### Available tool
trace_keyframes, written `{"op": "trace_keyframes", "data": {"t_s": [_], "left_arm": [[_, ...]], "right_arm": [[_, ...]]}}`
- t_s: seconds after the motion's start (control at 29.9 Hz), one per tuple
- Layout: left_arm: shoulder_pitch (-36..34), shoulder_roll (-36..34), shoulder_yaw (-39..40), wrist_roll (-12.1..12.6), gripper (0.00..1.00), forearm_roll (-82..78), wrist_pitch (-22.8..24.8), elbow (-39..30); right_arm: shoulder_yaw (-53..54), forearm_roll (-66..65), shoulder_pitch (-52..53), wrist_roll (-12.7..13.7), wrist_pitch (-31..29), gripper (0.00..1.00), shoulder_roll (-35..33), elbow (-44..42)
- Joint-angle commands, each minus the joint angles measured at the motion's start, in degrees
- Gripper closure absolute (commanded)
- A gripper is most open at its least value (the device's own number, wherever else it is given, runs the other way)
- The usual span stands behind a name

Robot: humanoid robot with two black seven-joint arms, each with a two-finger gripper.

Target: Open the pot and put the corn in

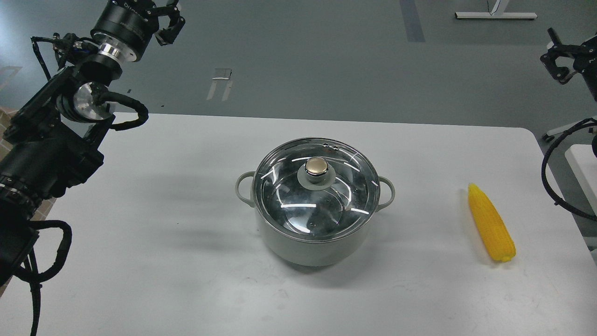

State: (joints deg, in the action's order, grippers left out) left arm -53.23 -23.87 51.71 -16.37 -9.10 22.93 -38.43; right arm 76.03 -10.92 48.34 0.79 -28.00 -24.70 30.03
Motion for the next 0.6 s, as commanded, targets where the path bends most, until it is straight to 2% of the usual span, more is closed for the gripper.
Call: {"op": "trace_keyframes", "data": {"t_s": [0.0, 0.4, 0.57], "left_arm": [[0.0, -0.2, 0.0, -0.1, 0.03, 0.0, 0.0, 0.0], [-0.2, -0.8, -1.9, 0.3, 0.03, -0.1, 0.1, 0.0], [-0.2, -2.5, -3.2, 0.7, 0.03, -1.9, 0.1, -4.2]], "right_arm": [[-0.2, -0.1, 0.0, 0.0, 0.0, 0.0, 0.0, 0.0], [-0.3, 0.1, 0.0, 0.2, 0.0, 0.0, 0.0, 0.4], [0.3, 0.2, -0.2, 0.1, 0.0, 0.0, 0.0, 1.0]]}}
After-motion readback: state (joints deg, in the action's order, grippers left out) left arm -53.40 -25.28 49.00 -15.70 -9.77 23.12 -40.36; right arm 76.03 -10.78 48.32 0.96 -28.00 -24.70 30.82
